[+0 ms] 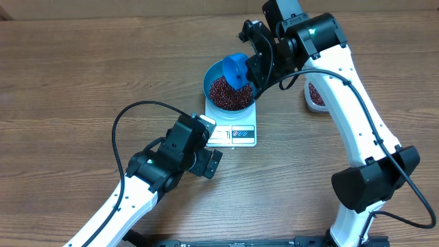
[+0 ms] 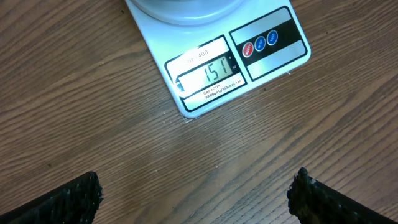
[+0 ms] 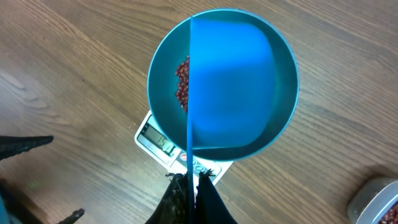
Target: Scoop item into bowl and weigh 150g on scale
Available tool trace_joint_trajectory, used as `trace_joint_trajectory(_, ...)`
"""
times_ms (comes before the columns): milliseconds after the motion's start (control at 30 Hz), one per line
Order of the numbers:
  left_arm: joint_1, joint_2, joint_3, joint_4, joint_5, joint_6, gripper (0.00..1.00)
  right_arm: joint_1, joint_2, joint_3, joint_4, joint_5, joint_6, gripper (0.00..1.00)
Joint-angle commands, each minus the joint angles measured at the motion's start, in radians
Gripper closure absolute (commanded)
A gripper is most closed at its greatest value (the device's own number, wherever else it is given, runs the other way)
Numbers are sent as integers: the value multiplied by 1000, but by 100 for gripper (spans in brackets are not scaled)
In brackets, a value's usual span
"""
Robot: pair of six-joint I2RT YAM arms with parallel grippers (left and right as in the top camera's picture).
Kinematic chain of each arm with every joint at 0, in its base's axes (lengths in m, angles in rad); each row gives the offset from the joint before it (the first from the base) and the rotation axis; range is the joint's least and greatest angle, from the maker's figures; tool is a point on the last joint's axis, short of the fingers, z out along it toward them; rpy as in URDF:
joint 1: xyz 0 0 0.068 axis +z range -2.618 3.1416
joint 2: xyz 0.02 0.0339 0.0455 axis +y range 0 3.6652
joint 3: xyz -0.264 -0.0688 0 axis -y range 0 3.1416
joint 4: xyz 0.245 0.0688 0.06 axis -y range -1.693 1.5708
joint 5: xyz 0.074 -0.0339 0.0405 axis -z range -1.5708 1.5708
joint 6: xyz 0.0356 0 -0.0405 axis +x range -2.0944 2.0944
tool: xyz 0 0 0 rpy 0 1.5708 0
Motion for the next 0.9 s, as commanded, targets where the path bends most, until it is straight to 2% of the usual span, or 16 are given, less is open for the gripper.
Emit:
trace_joint_trajectory(0,6,2,22,1,8,11,0,-7,-23,-51,29,11,-6,96)
trace_joint_trajectory(400,6,2,22,1,8,11,0,35,-4,-177,180,212,51,96)
trace_joint_trajectory(867,6,2,22,1,8,11,0,121,90,-184,215,394,77,96)
